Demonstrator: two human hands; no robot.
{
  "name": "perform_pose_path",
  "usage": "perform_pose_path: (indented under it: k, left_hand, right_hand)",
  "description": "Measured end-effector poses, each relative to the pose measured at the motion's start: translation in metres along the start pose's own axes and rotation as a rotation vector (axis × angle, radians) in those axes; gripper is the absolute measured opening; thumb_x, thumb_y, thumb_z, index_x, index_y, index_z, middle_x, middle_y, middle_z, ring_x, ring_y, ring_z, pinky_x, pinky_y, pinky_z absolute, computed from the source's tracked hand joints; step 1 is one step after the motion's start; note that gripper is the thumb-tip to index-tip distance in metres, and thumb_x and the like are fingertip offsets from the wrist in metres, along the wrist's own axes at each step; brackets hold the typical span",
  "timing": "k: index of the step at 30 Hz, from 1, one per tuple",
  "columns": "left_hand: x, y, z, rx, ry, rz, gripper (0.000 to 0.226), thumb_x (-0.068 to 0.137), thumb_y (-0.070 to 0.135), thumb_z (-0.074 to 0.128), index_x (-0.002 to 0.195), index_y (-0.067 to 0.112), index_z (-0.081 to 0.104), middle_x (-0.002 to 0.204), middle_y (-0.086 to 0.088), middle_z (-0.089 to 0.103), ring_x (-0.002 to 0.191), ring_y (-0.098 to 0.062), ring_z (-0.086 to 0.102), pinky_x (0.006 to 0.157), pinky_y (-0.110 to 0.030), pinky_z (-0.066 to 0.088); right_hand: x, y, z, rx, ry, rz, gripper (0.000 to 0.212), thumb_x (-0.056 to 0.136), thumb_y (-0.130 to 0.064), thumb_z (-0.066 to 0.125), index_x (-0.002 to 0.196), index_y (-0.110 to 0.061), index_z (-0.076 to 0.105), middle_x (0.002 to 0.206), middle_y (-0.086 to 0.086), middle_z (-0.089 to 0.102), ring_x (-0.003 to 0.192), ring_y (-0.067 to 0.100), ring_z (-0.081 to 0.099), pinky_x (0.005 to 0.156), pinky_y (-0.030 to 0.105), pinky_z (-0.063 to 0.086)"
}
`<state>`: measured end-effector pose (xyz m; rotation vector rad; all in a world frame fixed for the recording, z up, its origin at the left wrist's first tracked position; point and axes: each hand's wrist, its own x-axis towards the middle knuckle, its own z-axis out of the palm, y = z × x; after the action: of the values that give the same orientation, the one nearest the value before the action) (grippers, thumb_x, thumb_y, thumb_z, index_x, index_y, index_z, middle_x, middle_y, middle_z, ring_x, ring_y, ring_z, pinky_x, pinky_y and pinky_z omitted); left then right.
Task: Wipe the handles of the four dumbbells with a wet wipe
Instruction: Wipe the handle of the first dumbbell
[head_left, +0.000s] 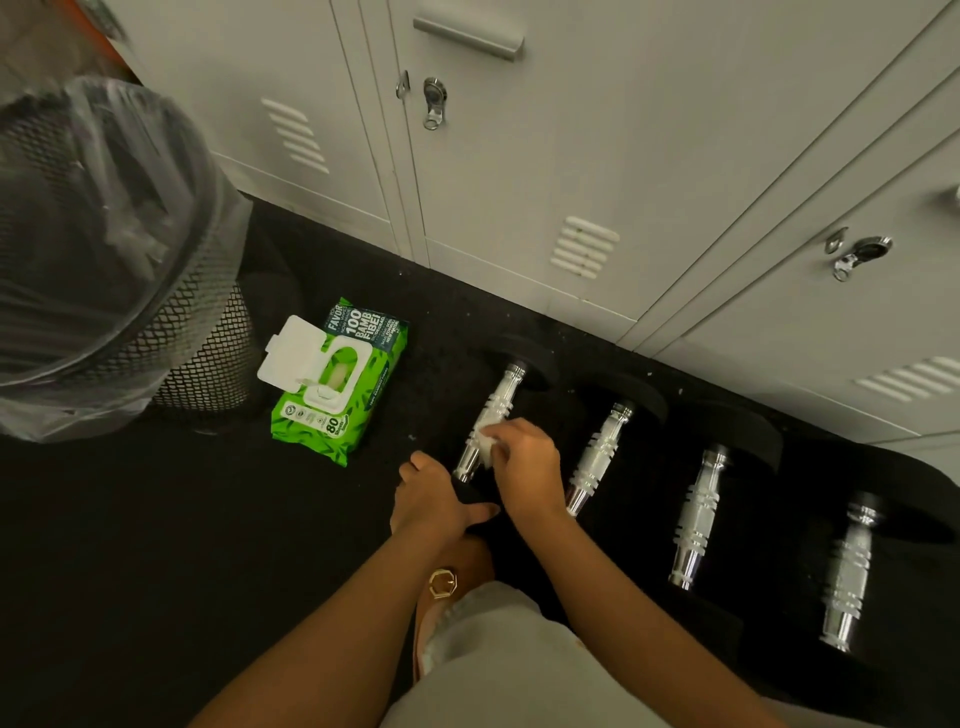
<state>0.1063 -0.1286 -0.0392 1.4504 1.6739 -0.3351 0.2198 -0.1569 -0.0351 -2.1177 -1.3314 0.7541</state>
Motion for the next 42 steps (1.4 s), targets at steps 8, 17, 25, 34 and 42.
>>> perform_pose_path:
  k: [8, 17, 25, 34, 42]
  left_hand:
    - [0.001, 0.000, -0.001, 0.000, 0.012, 0.011, 0.110, 0.055, 0.047, 0.088, 0.134, 0.004, 0.024, 0.141, -0.016, 0.032, 0.129, -0.032, 0.040, 0.102, -0.045, 0.044]
    - [-0.001, 0.001, -0.002, -0.009, 0.005, 0.010, 0.109, 0.057, 0.046, 0.087, 0.135, 0.005, 0.024, 0.141, -0.015, 0.032, 0.129, -0.031, 0.040, 0.100, -0.044, 0.045]
    - [-0.003, 0.002, -0.003, -0.008, 0.005, 0.008, 0.108, 0.057, 0.046, 0.088, 0.135, 0.005, 0.025, 0.140, -0.016, 0.033, 0.130, -0.032, 0.039, 0.102, -0.043, 0.043]
    - [-0.002, 0.002, -0.004, 0.009, 0.003, 0.013, 0.108, 0.057, 0.047, 0.087, 0.134, 0.005, 0.025, 0.140, -0.016, 0.034, 0.130, -0.032, 0.040, 0.103, -0.042, 0.043]
    - [-0.002, 0.002, -0.004, 0.001, 0.007, 0.011, 0.114, 0.056, 0.047, 0.087, 0.138, 0.003, 0.021, 0.143, -0.017, 0.031, 0.132, -0.032, 0.037, 0.105, -0.044, 0.042]
  right_hand:
    - [0.018, -0.001, -0.006, 0.054, 0.069, 0.112, 0.026, 0.086, 0.000, 0.055, 0.106, -0.007, 0.070, 0.107, 0.009, 0.066, 0.095, 0.020, 0.063, 0.081, 0.021, 0.050]
    - [0.013, -0.002, 0.000, 0.105, 0.082, 0.217, 0.026, 0.087, 0.000, 0.056, 0.107, -0.010, 0.069, 0.107, 0.007, 0.064, 0.094, 0.016, 0.062, 0.072, 0.009, 0.042]
    - [0.016, 0.000, 0.001, 0.111, 0.114, 0.228, 0.026, 0.088, -0.002, 0.058, 0.111, -0.010, 0.068, 0.110, 0.006, 0.064, 0.098, 0.014, 0.061, 0.075, 0.009, 0.041]
    - [0.036, 0.000, -0.009, 0.059, 0.114, 0.218, 0.026, 0.090, -0.004, 0.055, 0.112, -0.010, 0.067, 0.113, 0.010, 0.064, 0.097, 0.021, 0.064, 0.082, 0.024, 0.051]
    - [0.034, 0.003, -0.011, 0.042, 0.128, 0.165, 0.025, 0.088, -0.001, 0.054, 0.108, -0.005, 0.069, 0.107, 0.012, 0.065, 0.090, 0.022, 0.064, 0.080, 0.025, 0.051]
